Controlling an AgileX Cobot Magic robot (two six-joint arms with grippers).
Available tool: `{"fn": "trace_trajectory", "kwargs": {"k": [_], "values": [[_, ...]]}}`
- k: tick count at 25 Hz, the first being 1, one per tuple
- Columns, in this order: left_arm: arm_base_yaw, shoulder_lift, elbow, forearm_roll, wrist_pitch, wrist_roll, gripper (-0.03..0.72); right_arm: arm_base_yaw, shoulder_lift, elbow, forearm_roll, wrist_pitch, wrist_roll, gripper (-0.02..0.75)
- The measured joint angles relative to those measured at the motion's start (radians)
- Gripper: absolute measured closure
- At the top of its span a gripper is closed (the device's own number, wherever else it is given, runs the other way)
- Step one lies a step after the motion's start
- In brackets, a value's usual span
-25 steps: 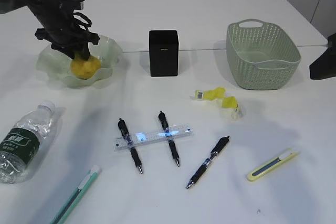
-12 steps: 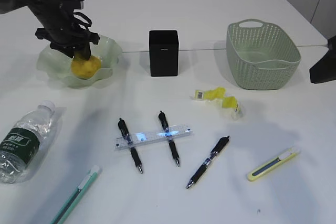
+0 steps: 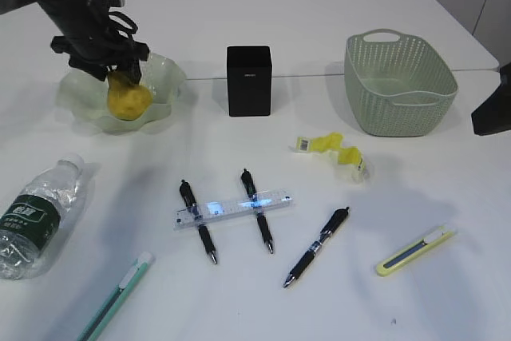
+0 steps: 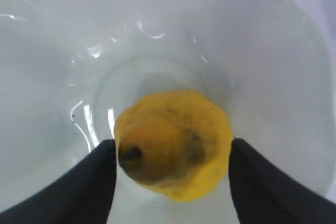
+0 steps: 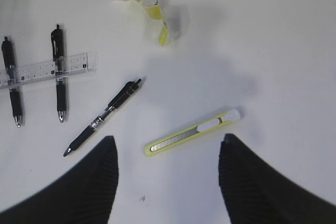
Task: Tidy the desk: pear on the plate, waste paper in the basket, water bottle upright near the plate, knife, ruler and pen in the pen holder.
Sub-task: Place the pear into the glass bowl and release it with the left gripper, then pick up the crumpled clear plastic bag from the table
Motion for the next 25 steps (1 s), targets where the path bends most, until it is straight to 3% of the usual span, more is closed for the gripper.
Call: {"fn": "trace_trajectory", "kwargs": {"k": [12, 18, 25], "values": [[0.025, -0.152, 0.0, 0.0, 0.1, -0.001, 0.21, 0.0, 0.102, -0.051, 0.0, 0.029, -0.062, 0.26], [0.03, -0.252, 0.0, 0.01, 0.278, -0.001, 0.21, 0.008, 0.196, -0.187, 0.0, 0.111, -0.12, 0.26], [0.03, -0.376, 0.0, 0.01, 0.307, -0.001, 0.21, 0.078, 0.317, -0.344, -0.002, 0.188, -0.202, 0.26]]}}
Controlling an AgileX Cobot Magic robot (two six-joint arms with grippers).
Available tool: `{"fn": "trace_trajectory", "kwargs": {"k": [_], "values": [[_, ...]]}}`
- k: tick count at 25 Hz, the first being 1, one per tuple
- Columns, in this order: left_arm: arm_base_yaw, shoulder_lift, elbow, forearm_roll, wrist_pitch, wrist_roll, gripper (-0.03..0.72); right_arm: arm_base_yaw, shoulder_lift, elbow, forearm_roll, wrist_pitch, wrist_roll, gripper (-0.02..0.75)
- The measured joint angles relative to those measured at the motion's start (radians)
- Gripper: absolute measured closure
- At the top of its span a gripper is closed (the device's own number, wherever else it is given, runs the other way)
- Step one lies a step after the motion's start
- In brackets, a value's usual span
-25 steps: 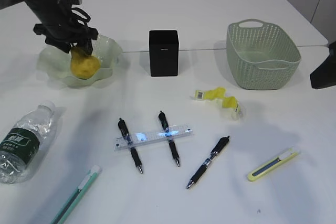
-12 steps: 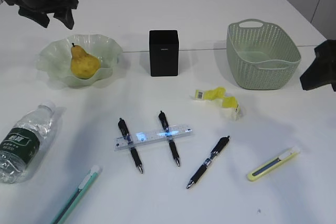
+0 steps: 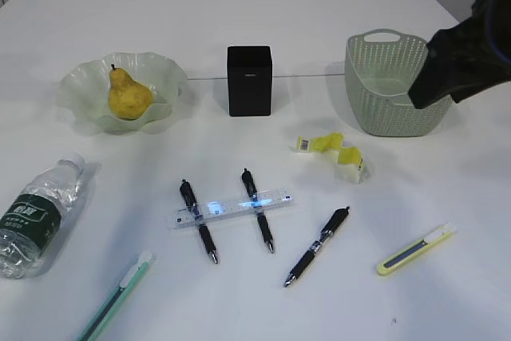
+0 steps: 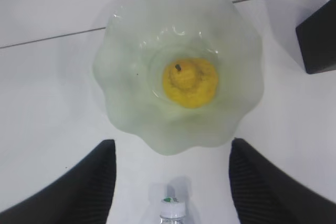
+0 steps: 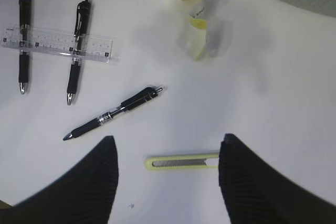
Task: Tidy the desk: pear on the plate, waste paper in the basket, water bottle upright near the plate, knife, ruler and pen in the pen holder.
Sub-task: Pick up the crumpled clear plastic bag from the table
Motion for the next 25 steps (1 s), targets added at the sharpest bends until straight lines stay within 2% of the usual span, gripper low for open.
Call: {"fn": "trace_trajectory", "kwargs": {"k": [6, 11, 16, 25], "values": [[0.0, -0.076, 0.0, -0.024, 0.006, -0.002, 0.221, 0.074, 0.147, -0.115, -0.041, 0.004, -0.013, 0.26], [0.0, -0.107, 0.0, -0.121, 0.01, -0.005, 0.222, 0.118, 0.299, -0.227, -0.102, 0.006, -0.013, 0.26], [0.0, -0.122, 0.0, -0.174, 0.011, -0.007, 0.222, 0.123, 0.425, -0.33, -0.135, 0.008, -0.015, 0.26], [0.0, -0.125, 0.0, -0.179, 0.012, -0.007, 0.225, 0.129, 0.612, -0.445, -0.184, -0.002, -0.015, 0.26]]}}
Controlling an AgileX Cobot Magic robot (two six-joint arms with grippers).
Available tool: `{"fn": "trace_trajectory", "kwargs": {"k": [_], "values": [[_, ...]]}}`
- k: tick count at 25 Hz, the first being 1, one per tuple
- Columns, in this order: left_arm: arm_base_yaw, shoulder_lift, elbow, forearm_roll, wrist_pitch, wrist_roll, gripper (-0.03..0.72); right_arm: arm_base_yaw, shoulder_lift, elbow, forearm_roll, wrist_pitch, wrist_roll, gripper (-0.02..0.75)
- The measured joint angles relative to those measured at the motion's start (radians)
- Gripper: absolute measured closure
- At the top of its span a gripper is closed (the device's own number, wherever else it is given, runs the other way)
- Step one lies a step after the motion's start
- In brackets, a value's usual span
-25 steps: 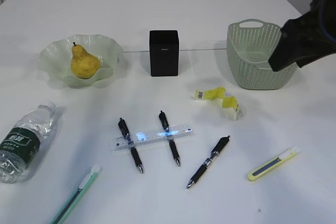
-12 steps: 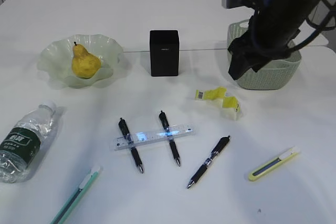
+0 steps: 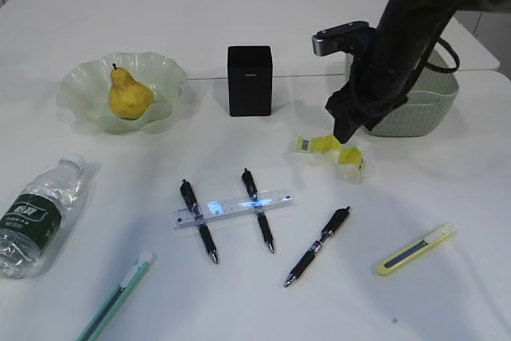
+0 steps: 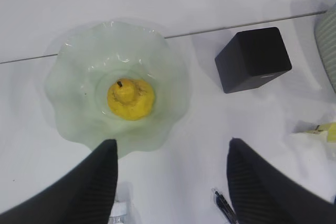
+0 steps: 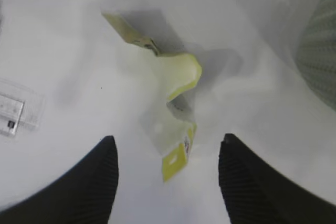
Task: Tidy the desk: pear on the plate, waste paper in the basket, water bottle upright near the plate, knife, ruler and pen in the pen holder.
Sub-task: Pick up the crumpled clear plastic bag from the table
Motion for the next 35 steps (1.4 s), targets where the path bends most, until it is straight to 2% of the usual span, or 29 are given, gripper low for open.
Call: {"fn": "trace_trajectory", "kwargs": {"k": [11, 35], "values": [[0.0, 0.0, 0.0, -0.002, 0.002, 0.0, 0.231, 0.0, 0.129, -0.103, -0.026, -0.015, -0.002, 0.26], [0.0, 0.0, 0.0, -0.002, 0.002, -0.001, 0.242, 0.002, 0.164, -0.106, -0.038, -0.03, -0.002, 0.26]]}}
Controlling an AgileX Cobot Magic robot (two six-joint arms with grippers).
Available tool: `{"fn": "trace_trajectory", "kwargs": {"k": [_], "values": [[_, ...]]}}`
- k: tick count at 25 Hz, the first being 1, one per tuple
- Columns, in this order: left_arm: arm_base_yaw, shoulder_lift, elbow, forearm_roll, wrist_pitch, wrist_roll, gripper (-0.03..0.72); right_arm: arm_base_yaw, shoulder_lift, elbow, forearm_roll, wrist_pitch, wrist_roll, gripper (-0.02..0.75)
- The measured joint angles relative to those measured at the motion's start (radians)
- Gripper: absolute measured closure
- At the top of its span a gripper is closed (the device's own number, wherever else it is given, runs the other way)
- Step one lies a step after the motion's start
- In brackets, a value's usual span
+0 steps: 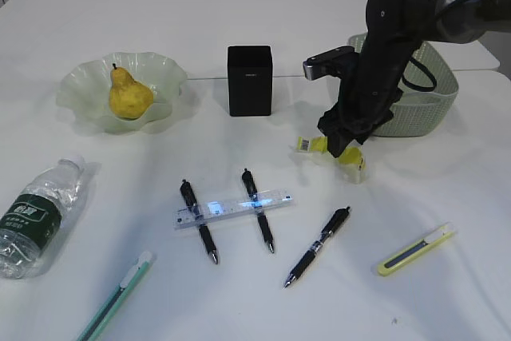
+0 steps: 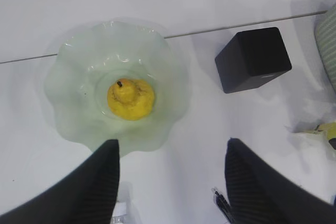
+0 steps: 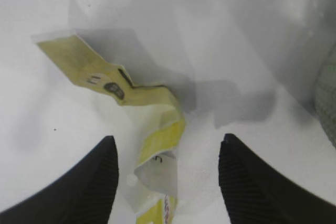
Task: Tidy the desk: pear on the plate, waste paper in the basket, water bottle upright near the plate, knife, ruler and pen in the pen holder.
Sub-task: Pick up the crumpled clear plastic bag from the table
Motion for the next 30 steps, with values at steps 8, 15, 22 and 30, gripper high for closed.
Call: {"fn": "trace_trajectory", "kwargs": {"k": [8, 15, 22, 30], "values": [[0.0, 0.0, 0.0, 0.0, 0.0, 0.0, 0.251, 0.0, 0.002, 0.0, 0.0, 0.0, 0.0, 0.26], [0.0, 0.0, 0.0, 0.0, 0.0, 0.0, 0.253, 0.0, 0.026, -0.002, 0.0, 0.0, 0.0, 0.26], [0.0, 0.0, 0.0, 0.0, 0.0, 0.0, 0.258, 0.0, 0.033, -0.002, 0.0, 0.0, 0.0, 0.301], [0.0, 0.0, 0.0, 0.0, 0.0, 0.0, 0.258, 0.0, 0.034, -0.002, 0.009, -0.001, 0.002, 0.628]]}}
